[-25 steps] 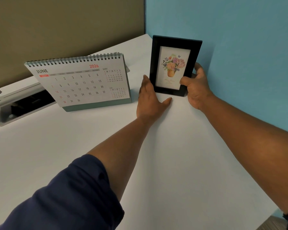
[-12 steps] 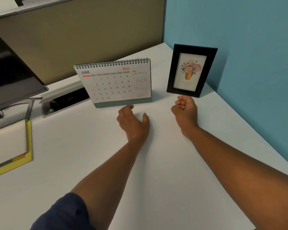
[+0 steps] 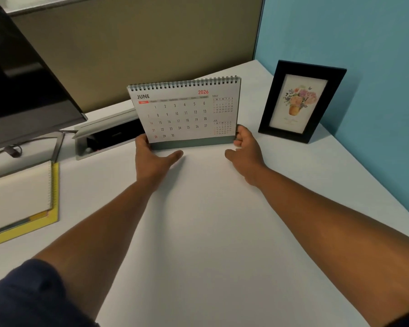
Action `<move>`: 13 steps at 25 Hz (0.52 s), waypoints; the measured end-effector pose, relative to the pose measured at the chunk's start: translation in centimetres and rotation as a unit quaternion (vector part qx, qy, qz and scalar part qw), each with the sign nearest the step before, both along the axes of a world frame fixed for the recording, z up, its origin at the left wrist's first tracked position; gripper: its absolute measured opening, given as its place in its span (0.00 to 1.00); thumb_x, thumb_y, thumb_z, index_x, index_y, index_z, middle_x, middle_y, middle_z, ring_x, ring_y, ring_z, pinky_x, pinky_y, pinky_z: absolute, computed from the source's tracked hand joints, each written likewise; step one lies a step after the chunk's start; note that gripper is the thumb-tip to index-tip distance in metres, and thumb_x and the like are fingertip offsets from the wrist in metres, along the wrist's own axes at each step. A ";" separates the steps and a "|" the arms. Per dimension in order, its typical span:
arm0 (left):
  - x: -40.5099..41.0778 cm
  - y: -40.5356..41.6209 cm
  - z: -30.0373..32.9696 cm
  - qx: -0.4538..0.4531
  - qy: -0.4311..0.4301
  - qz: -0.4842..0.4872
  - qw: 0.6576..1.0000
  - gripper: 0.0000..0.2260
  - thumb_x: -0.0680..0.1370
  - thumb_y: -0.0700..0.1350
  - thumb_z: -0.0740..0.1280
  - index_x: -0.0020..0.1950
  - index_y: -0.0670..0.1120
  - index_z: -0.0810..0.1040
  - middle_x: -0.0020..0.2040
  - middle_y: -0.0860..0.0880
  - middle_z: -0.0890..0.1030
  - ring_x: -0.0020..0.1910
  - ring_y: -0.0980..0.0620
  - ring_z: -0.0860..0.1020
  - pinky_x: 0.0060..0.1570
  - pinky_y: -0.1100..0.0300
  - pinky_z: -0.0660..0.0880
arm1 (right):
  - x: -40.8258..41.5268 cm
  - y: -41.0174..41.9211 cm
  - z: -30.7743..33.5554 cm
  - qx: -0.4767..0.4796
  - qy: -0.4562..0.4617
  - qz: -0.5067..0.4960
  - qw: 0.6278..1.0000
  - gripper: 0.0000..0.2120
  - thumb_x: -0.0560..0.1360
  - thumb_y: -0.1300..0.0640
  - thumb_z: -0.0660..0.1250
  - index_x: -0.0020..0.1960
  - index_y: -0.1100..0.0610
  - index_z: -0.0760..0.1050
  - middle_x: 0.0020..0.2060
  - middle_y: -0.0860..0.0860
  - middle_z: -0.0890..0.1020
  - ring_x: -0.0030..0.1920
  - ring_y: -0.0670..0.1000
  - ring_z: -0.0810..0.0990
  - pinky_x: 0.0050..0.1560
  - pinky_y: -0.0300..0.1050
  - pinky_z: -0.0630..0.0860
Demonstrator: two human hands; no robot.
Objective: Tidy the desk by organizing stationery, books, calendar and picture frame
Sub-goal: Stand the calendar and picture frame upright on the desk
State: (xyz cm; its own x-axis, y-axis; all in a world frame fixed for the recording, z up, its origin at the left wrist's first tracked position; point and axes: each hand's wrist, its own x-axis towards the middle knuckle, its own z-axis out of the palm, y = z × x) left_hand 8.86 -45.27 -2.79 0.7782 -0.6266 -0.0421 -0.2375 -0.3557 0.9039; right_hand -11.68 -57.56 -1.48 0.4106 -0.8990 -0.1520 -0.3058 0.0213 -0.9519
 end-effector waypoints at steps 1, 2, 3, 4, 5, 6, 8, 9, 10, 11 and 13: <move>0.4 -0.4 0.2 -0.001 0.006 -0.008 1.000 0.39 0.63 0.46 0.84 0.67 0.49 0.66 0.60 0.55 0.76 0.59 0.56 0.76 0.66 0.57 0.74 | 0.3 -0.1 0.1 -0.001 0.003 -0.004 1.000 0.31 0.73 0.70 0.67 0.71 0.48 0.68 0.58 0.43 0.77 0.57 0.44 0.74 0.45 0.28 0.70; 0.7 -0.8 0.4 0.000 0.012 -0.017 1.000 0.37 0.64 0.45 0.84 0.66 0.49 0.67 0.58 0.56 0.77 0.58 0.56 0.76 0.65 0.57 0.74 | 0.6 -0.3 0.1 -0.002 0.006 -0.013 1.000 0.31 0.73 0.70 0.67 0.71 0.49 0.68 0.58 0.43 0.77 0.55 0.43 0.74 0.43 0.25 0.69; 0.9 -1.2 0.6 0.000 0.016 -0.027 1.000 0.36 0.64 0.44 0.84 0.65 0.50 0.67 0.58 0.56 0.77 0.58 0.56 0.76 0.64 0.57 0.75 | 0.9 -0.5 0.1 -0.003 0.008 -0.023 1.000 0.30 0.73 0.70 0.67 0.71 0.50 0.68 0.58 0.44 0.77 0.55 0.43 0.75 0.41 0.24 0.69; 1.3 -1.7 0.6 0.001 0.019 -0.035 0.999 0.35 0.64 0.44 0.84 0.64 0.50 0.67 0.59 0.55 0.77 0.59 0.55 0.76 0.63 0.57 0.75 | 1.1 -0.7 0.0 -0.003 0.009 -0.033 0.999 0.29 0.72 0.70 0.67 0.70 0.51 0.68 0.58 0.45 0.78 0.55 0.45 0.76 0.40 0.24 0.70; 1.6 -2.0 0.5 0.001 0.020 -0.041 0.999 0.35 0.64 0.43 0.84 0.64 0.50 0.67 0.60 0.55 0.77 0.60 0.54 0.75 0.64 0.56 0.75 | 1.3 -0.9 0.0 -0.003 0.008 -0.040 0.999 0.28 0.72 0.70 0.67 0.68 0.51 0.68 0.59 0.46 0.78 0.55 0.46 0.77 0.39 0.25 0.71; 1.9 -2.4 0.3 0.002 0.018 -0.045 0.999 0.34 0.65 0.43 0.84 0.63 0.51 0.68 0.61 0.54 0.77 0.61 0.53 0.75 0.64 0.55 0.75 | 1.5 -1.1 0.0 -0.003 0.006 -0.043 0.999 0.27 0.72 0.70 0.67 0.66 0.52 0.68 0.59 0.47 0.79 0.56 0.47 0.78 0.38 0.25 0.72; 2.3 -3.0 0.1 0.003 0.015 -0.050 0.999 0.34 0.65 0.42 0.83 0.63 0.51 0.68 0.60 0.55 0.77 0.60 0.54 0.75 0.62 0.56 0.76 | 1.7 -1.6 0.1 0.004 0.001 -0.041 0.999 0.24 0.72 0.70 0.66 0.63 0.51 0.68 0.58 0.47 0.80 0.56 0.48 0.79 0.37 0.26 0.73; 2.3 -3.4 0.1 -0.002 0.016 -0.054 0.998 0.33 0.65 0.42 0.83 0.62 0.52 0.68 0.59 0.56 0.77 0.59 0.56 0.75 0.62 0.57 0.76 | 1.7 -1.8 0.1 0.009 -0.003 -0.041 0.999 0.23 0.72 0.70 0.66 0.62 0.51 0.68 0.58 0.47 0.80 0.56 0.48 0.79 0.37 0.27 0.73; 2.4 -3.6 0.1 -0.006 0.018 -0.056 0.998 0.33 0.65 0.42 0.83 0.62 0.52 0.68 0.58 0.57 0.77 0.58 0.57 0.76 0.61 0.58 0.76 | 1.8 -1.9 0.2 0.012 -0.005 -0.043 0.999 0.23 0.72 0.70 0.66 0.61 0.52 0.68 0.58 0.48 0.80 0.56 0.49 0.80 0.38 0.28 0.74; 2.5 -3.7 0.1 -0.011 0.020 -0.056 0.998 0.32 0.66 0.42 0.83 0.62 0.51 0.68 0.58 0.57 0.77 0.58 0.58 0.76 0.61 0.58 0.76 | 1.8 -1.9 0.2 0.014 -0.005 -0.046 0.999 0.22 0.72 0.70 0.66 0.61 0.52 0.68 0.58 0.48 0.80 0.56 0.50 0.80 0.38 0.29 0.74; 2.5 -3.7 0.0 -0.023 0.026 -0.049 0.998 0.31 0.66 0.42 0.83 0.63 0.50 0.70 0.59 0.56 0.78 0.59 0.57 0.77 0.61 0.59 0.77 | 1.9 -2.0 0.1 0.016 0.002 -0.055 0.998 0.20 0.74 0.69 0.66 0.60 0.53 0.68 0.58 0.48 0.79 0.57 0.50 0.79 0.38 0.28 0.74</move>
State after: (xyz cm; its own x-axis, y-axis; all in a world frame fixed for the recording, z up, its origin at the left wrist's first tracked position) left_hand 11.34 -48.97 -2.84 0.7105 -0.7020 -0.0493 -0.2221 -0.2901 0.9309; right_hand -9.81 -59.52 -1.34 0.3089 -0.9334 -0.1825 -0.3031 0.0853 -0.9491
